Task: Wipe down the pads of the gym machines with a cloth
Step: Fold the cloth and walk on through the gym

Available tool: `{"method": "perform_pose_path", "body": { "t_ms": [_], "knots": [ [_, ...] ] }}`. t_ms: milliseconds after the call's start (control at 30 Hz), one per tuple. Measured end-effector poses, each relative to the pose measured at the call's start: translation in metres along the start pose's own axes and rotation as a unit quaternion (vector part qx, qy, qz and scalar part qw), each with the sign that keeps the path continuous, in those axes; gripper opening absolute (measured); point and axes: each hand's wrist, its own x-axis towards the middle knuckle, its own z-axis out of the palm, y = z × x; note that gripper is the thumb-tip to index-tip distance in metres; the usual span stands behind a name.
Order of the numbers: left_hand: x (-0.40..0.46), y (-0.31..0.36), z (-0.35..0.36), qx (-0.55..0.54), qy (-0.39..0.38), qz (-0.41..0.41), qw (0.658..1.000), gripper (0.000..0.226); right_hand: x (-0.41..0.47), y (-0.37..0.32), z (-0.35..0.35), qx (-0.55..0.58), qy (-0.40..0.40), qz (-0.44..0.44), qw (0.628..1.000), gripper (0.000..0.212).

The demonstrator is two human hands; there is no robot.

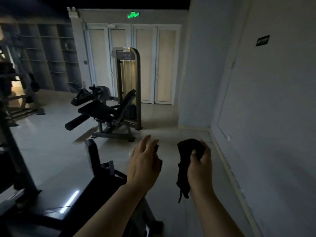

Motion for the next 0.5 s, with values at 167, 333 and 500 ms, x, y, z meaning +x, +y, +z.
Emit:
{"method": "perform_pose_path", "body": {
  "t_ms": [167, 333, 500],
  "knots": [
    [0.052, 0.016, 0.068, -0.016, -0.022, 0.03, 0.999, 0.047, 0.064, 0.018, -0.011, 0.006, 0.032, 0.001, 0.999, 0.04],
    [0.13, 0.016, 0.134, -0.041, -0.021, 0.052, 0.998, 0.046, 0.156, 0.027, -0.002, -0.005, 0.046, -0.021, 0.999, 0.039],
    [0.219, 0.013, 0.19, -0.055, -0.022, 0.061, 0.996, 0.047, 0.259, 0.025, 0.009, 0.01, 0.06, -0.029, 0.998, 0.039]
  ]
}}
